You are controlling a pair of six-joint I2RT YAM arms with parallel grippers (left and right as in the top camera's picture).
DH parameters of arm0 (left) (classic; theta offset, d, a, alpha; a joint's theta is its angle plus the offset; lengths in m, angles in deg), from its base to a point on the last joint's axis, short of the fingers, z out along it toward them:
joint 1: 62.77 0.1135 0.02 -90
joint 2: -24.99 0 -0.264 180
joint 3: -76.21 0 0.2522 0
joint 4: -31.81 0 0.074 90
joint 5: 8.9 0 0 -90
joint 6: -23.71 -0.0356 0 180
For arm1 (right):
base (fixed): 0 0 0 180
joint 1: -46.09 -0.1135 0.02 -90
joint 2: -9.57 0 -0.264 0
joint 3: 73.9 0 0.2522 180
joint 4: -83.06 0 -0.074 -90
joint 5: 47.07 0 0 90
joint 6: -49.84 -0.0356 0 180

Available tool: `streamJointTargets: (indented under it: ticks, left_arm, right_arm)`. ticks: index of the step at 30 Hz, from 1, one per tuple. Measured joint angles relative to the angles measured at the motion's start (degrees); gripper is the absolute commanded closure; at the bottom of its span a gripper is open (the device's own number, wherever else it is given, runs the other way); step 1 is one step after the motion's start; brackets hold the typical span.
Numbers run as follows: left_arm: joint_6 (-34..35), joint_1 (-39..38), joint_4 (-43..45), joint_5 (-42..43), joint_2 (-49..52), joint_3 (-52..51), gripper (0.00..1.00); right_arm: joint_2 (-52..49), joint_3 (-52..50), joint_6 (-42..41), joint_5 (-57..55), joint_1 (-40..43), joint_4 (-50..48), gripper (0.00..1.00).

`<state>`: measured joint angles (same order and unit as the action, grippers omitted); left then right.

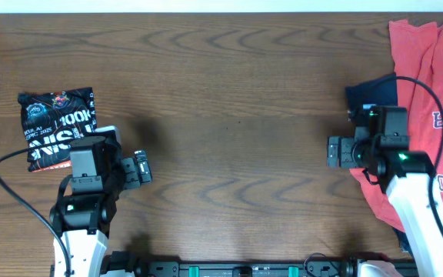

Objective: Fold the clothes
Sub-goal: 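Grasp the orange T-shirt with the right gripper and lift it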

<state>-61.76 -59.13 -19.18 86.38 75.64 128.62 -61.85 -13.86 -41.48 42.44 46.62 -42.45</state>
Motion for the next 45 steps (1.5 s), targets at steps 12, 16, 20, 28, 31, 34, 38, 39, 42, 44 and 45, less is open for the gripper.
streamJointTargets:
  ticks: [12,16,20,28,31,34,38,39,42,44,45]
  left_arm:
    - [0.15,0.0,0.04,2.51,0.63,0.0,0.02]
    - [0.15,0.0,0.0,2.56,0.63,0.0,0.02]
    - [0.15,0.0,0.07,2.8,0.63,0.0,0.02]
    - [0.15,0.0,0.09,2.99,0.63,0.0,0.02]
    - [0.15,0.0,0.09,3.08,0.63,0.0,0.02]
    - [0.15,0.0,0.2,3.19,0.63,0.0,0.02]
    - [0.15,0.0,1.18,3.34,0.63,0.07,0.02]
    - [0.15,0.0,1.36,3.34,0.63,0.09,0.02]
    - [0.15,0.0,1.44,3.37,0.63,0.13,0.02]
    - [0.15,0.0,1.46,3.37,0.63,0.17,0.02]
    - [0.15,0.0,1.46,3.37,0.63,0.17,0.02]
  right_arm:
    - [-16.13,-0.66,-13.68,-17.05,0.09,2.82,0.04]
    - [-20.09,-0.92,-15.72,-18.1,0.09,2.21,0.31]
    - [-21.81,-0.87,-16.52,-18.88,0.09,1.9,0.87]
    - [-22.84,-1.33,-17.84,-19.52,0.11,2.05,0.99]
    - [-22.73,-0.87,-17.99,-19.43,0.11,3.85,0.99]
    - [-21.51,3.43,-16.85,-18.53,0.17,8.94,0.99]
    - [-17.99,18.78,-11.56,-15.45,0.28,13.88,0.99]
    - [-17.22,22.64,-10.34,-14.69,0.28,14.45,0.99]
    - [-15.06,36.06,-5.66,-10.38,0.24,17.38,0.99]
    - [-13.55,41.99,-2.67,-6.49,-0.13,19.04,0.99]
    - [-12.94,43.47,-1.33,-4.37,-0.55,20.0,0.99]
